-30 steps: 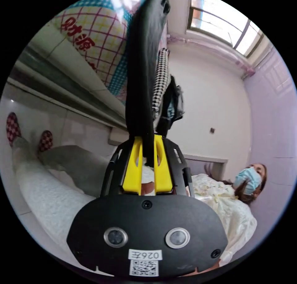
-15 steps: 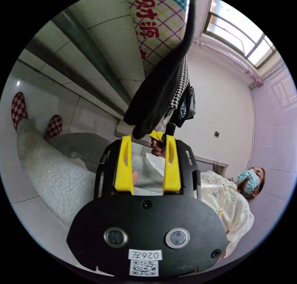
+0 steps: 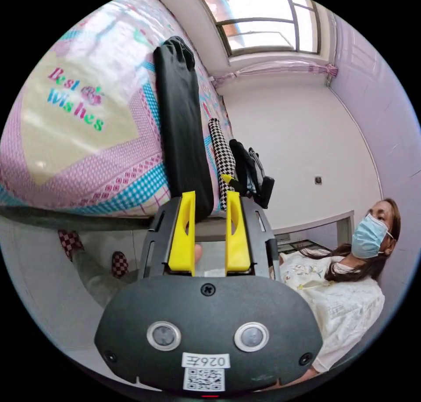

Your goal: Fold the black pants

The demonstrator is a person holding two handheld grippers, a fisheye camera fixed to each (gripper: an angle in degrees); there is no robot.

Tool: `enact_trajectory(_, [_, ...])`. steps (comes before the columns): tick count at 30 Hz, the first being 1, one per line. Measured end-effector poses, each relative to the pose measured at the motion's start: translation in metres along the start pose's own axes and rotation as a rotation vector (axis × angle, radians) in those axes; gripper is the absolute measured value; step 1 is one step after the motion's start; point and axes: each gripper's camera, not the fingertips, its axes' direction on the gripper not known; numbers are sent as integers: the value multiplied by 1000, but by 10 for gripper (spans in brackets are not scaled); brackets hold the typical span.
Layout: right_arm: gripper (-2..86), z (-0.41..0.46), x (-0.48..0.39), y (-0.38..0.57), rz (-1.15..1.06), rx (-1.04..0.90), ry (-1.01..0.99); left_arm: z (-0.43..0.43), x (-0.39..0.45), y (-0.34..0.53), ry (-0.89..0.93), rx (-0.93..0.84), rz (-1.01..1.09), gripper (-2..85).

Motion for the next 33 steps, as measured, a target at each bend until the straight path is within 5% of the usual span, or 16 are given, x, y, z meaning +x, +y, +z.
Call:
enact_trajectory(7, [25, 100, -7, -97, 23, -104, 168, 59, -24, -103, -286, -140, 161, 138])
enact_trajectory(15, [2, 157, -10, -90, 127, -177, 154, 133, -113, -122, -173, -319, 45, 39])
enact_trajectory(20, [-10, 117, -44, -64, 63, -93, 277, 138, -96, -84, -254, -272, 187, 42])
enact_trajectory(24, [14, 155, -11, -51, 94, -274, 198, 153, -153, -60, -269, -370, 52, 82])
enact_trajectory(33, [40, 130, 41, -70, 157, -79, 74, 135, -206, -83, -280, -144, 35, 105])
